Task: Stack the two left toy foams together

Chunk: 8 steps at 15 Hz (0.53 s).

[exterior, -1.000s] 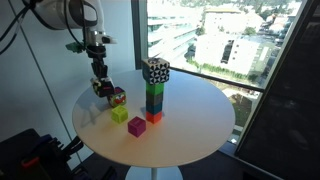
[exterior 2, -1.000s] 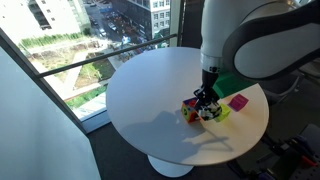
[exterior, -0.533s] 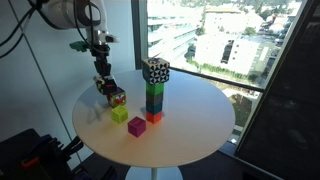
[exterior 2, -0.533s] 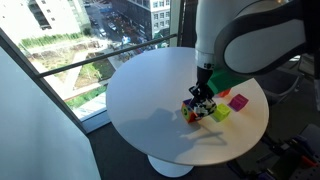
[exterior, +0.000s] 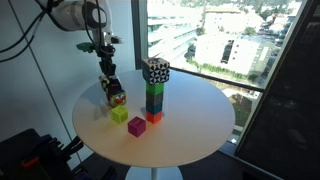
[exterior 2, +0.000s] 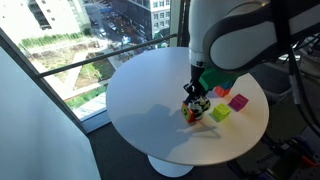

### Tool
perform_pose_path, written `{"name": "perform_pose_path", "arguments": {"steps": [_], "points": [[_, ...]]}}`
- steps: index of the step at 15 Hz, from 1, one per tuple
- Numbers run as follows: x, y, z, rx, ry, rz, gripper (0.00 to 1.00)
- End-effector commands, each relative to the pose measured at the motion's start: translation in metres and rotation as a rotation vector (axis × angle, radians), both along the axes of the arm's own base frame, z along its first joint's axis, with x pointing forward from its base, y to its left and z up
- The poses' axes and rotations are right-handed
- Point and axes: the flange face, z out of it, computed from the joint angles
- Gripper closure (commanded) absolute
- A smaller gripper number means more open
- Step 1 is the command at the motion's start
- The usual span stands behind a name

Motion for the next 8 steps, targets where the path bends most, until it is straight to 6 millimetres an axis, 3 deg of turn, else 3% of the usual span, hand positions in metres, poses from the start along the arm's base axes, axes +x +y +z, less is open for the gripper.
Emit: {"name": "perform_pose_path", "arguments": {"steps": [1,8], "points": [[0.0181,-0.0058,0.0062,-0.003,0.0,0.004,0.92],[0.0265,-0.0143,0.0073,-0.004,0.009,-0.006,0.92]]}}
